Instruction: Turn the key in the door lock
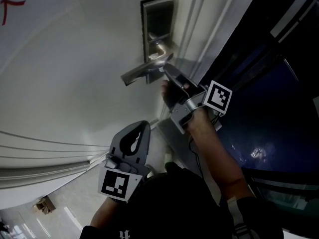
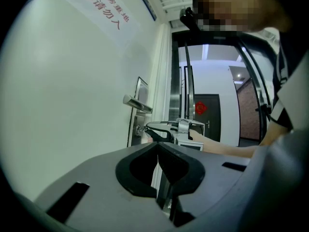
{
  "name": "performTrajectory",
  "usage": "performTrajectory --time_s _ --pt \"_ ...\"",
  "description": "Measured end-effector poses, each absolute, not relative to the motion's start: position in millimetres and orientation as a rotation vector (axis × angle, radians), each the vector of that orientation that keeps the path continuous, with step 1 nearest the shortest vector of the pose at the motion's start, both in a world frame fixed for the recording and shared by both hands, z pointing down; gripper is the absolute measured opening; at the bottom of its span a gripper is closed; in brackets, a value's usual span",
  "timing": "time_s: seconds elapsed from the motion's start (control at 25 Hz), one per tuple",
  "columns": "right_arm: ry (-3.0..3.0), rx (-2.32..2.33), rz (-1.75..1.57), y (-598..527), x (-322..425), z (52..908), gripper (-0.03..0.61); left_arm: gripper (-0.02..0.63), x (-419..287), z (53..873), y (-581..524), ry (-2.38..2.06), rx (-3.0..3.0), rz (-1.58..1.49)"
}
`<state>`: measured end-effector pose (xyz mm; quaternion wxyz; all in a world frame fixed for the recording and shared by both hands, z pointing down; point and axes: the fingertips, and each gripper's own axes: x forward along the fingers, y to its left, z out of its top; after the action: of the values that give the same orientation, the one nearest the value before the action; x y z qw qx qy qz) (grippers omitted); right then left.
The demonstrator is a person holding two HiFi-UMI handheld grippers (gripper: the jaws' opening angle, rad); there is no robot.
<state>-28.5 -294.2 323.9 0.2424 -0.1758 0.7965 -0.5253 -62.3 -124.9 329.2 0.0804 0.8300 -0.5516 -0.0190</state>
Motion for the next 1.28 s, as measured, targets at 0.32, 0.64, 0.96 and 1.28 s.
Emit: performTrajectory --time_s 0.32,0.64,0.96,1.28 --pt "2.417 -0.55 -1.259 -290 -16 316 0.048 0.008 -56 328 -125 -1.634 2.5 -0.065" --pt "2.934 -0.718 -0.488 -270 -15 299 0.048 0.008 -54 326 -126 -1.642 2.501 -0.067" --pt "3.206 -0.873 0.879 -249 -32 302 0.048 0.008 -47 322 -135 -1.651 2.516 -0.061" --pt "2.639 -0.835 2.532 -252 -44 329 0.055 0.008 -46 311 -151 -1.689 2.515 -0.092"
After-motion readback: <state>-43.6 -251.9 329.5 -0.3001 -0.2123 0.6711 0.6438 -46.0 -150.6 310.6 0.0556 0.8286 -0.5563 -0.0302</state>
